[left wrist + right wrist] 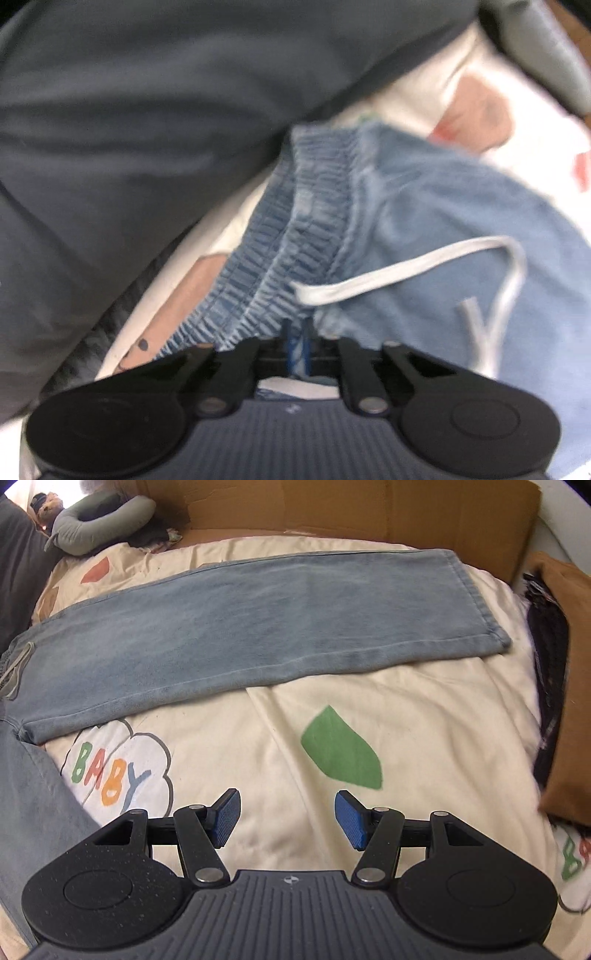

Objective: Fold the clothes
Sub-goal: 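Open the left gripper and lift both grippers off the trousers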

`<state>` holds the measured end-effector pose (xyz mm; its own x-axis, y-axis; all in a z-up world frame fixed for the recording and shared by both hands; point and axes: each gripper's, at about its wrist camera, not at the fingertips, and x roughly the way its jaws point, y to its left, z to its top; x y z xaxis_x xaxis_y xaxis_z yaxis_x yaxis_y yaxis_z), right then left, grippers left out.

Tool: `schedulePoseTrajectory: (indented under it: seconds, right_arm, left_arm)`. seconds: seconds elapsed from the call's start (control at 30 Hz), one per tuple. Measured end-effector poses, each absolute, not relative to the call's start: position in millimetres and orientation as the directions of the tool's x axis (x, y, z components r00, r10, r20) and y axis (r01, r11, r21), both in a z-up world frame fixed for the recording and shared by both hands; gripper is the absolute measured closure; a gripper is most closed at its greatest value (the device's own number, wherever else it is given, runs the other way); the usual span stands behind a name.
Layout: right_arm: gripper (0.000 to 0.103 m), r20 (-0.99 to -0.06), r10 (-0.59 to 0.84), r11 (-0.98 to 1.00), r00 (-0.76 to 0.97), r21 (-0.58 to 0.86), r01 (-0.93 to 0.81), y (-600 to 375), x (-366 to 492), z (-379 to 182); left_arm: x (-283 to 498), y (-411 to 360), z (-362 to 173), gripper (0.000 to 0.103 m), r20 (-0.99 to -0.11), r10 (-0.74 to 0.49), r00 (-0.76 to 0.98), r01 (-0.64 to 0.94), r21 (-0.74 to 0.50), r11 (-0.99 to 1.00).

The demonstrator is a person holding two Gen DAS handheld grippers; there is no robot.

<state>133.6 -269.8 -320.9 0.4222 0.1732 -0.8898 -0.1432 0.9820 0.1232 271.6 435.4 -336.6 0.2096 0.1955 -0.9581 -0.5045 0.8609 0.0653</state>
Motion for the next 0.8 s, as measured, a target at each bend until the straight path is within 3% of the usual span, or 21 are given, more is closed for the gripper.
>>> schedulePoseTrajectory:
  seconds: [0.33, 0.5, 0.8]
  right_arm:
    - [0.04, -0.879, 0.182, 0.983, 0.441, 0.155, -0.098, -304, 97, -303]
    - [0.04, -0.875, 0.195, 0.981, 0.443, 0.174, -0.09, -323, 79, -295]
    - [0.04, -0.884, 0.217, 0.975, 0.415, 0.213, -0.055, -358, 35, -290]
  left_arm:
    - [213, 445, -294, 0.075, -0.956, 0.231, 0.18, -0.544, 0.099, 0.834]
    - [167, 434, -303, 0.061, -0.962, 0.227, 0.154, -0.568, 0.101, 0.817]
    - [96, 405, -325, 0.061, -0.979, 0.164, 0.122, -0.662, 0.042, 0.748]
